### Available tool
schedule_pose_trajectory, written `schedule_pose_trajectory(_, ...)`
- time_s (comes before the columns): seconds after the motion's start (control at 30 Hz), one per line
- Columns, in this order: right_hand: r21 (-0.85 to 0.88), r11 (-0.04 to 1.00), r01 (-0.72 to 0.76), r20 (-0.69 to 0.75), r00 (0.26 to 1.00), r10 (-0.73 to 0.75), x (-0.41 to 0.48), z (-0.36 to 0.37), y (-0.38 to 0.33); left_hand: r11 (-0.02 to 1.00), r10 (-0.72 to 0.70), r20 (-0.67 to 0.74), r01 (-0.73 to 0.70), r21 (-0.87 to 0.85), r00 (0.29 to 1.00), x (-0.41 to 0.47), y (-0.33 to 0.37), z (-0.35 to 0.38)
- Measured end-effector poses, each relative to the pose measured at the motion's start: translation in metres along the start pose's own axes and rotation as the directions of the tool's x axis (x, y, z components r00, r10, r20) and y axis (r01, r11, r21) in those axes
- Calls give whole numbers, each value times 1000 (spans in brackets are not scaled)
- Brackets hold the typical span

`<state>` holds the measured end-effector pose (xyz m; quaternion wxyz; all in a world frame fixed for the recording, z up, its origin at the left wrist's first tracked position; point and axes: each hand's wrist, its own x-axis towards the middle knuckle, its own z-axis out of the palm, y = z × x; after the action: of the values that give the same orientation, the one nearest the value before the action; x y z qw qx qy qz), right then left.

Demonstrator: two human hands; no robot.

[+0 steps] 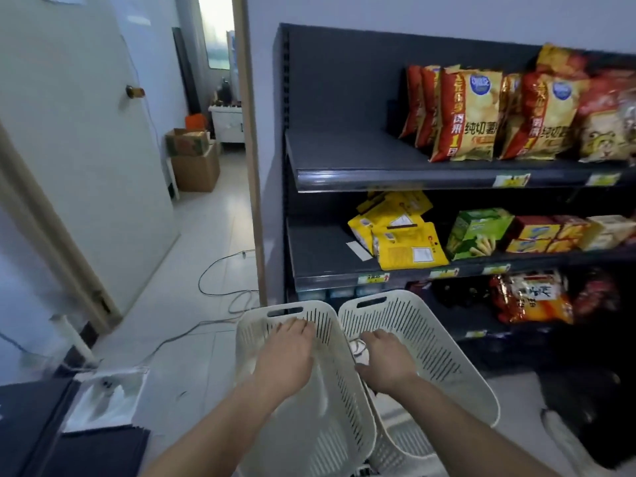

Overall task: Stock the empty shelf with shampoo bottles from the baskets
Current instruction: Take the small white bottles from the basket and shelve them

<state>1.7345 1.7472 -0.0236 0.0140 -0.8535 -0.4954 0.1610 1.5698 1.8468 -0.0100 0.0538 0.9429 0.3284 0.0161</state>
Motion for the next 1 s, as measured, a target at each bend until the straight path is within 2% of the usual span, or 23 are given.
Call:
schedule_pose_trajectory(0.17,30,992,-124,60,991,122,20,16,52,996,90,77,-87,-32,993,59,38,27)
schedule_pose_trajectory(0.33,3,989,-145,156,977,142,50,34,103,993,113,157,-108,-38,981,121,72,61)
schedule_pose_trajectory(0.53,8,994,-110,249,963,104,97,54,163,1000,0,312,9,-25,950,177,100,117)
schedule_pose_trajectory(0.73,76,987,-141,355,929,105,131,96,199,990,-142,447,131,56,883,215,115,176)
schedule_pose_trajectory(0.93,202,944,-261,453,880,146,164,151,211,981,-193,496,167,96,847,252,111,239)
schedule_pose_trajectory(1.0,300,883,-360,473,860,190,176,170,211,978,-210,525,174,118,825,263,110,259)
